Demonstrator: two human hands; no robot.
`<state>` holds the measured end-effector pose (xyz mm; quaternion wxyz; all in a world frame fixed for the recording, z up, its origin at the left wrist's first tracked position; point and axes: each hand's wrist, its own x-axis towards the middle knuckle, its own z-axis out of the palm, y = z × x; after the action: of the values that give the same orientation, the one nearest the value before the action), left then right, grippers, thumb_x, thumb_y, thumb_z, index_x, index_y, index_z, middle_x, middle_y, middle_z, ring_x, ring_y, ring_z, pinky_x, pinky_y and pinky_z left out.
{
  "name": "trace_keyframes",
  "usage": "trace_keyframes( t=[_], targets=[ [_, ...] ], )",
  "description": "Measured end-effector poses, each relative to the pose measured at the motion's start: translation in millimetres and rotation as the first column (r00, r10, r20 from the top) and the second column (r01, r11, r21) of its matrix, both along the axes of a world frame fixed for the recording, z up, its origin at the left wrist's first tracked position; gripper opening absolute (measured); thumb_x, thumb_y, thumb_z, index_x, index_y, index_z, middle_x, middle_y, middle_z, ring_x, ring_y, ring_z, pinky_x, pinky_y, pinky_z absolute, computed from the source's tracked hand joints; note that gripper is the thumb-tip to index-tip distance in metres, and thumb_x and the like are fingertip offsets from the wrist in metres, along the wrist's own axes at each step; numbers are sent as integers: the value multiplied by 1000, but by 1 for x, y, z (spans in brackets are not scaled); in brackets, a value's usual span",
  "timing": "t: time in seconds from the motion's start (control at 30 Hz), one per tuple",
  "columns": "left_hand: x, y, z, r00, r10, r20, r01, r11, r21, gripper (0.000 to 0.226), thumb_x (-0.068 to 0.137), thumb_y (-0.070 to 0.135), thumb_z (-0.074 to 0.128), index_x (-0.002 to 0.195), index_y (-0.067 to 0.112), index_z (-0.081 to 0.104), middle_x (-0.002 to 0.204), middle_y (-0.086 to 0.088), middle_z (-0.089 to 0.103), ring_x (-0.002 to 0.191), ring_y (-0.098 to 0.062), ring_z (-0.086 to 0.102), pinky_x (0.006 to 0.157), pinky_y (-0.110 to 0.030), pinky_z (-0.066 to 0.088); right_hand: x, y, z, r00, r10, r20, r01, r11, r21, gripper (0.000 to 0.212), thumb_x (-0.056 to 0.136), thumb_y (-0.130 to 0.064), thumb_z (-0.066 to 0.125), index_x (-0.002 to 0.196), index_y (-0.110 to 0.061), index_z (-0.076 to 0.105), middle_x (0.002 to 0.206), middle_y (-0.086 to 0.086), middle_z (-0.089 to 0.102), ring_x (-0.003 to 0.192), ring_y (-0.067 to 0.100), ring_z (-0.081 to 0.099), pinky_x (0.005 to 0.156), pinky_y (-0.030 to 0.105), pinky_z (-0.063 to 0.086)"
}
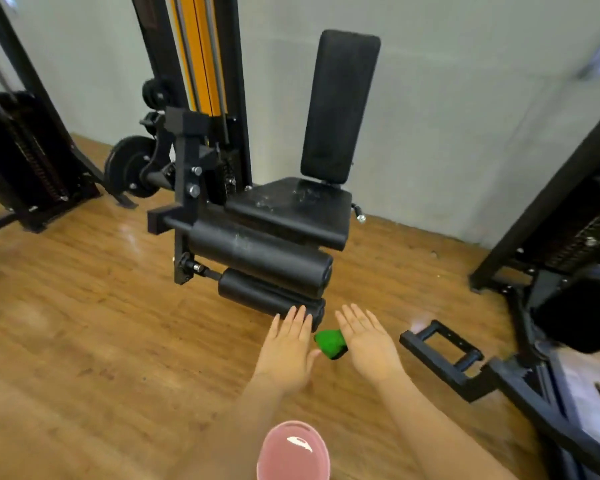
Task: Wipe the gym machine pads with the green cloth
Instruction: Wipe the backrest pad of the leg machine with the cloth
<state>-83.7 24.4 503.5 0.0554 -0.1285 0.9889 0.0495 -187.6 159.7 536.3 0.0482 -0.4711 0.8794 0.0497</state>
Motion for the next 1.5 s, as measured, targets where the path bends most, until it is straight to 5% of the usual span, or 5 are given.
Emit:
trace_keyframes(
  t=[0.3, 1.13, 1.33, 1.43, 1.5],
  targets=[
    [-78, 23, 153, 980, -100, -170, 85, 992, -93, 64, 104, 43, 22, 155, 11, -1, 163, -6, -5, 149, -21, -10, 118, -39, -9, -54, 35, 151, 980, -122, -155, 102, 986, -130, 60, 97, -9, 32, 150, -13, 3, 158, 6, 1, 145, 18, -3, 115, 34, -5],
    [-405, -7, 186, 976, 58, -210, -87, 987, -133, 64, 104, 46, 19, 155, 14, -2, 162, -4, -9, 145, -16, -17, 110, -35, -16, -420, 9, 180, 962, 25, -272, -66, 988, -142, 60, 98, -6, 34, 150, -14, 6, 158, 5, 1, 145, 18, -2, 116, 35, -2],
    [-515, -72, 189, 965, 84, -248, -114, 988, -109, 63, 104, 45, 18, 154, 13, -4, 162, -5, -12, 148, -21, -14, 114, -36, -14, -544, -73, 184, 929, 33, -370, -117, 971, -209, 76, 25, -9, 92, 99, -10, 74, 105, 8, 71, 98, 21, 67, 78, 39, 54],
    [-558, -104, 196, 966, 80, -247, -112, 986, -121, 63, 105, 44, 19, 154, 12, -4, 162, -6, -12, 148, -22, -14, 118, -39, -10, -586, -110, 193, 933, 45, -357, -131, 967, -220, 66, 64, -8, 79, 126, -5, 58, 133, 14, 53, 124, 27, 50, 102, 44, 37],
    [-582, -126, 198, 968, 75, -238, -111, 983, -143, 63, 105, 43, 20, 154, 12, -4, 162, -7, -11, 148, -21, -14, 116, -37, -12, -612, -132, 190, 929, 63, -364, -151, 964, -217, 66, 53, -10, 85, 116, -7, 65, 123, 12, 61, 116, 24, 58, 95, 42, 45]
  ],
)
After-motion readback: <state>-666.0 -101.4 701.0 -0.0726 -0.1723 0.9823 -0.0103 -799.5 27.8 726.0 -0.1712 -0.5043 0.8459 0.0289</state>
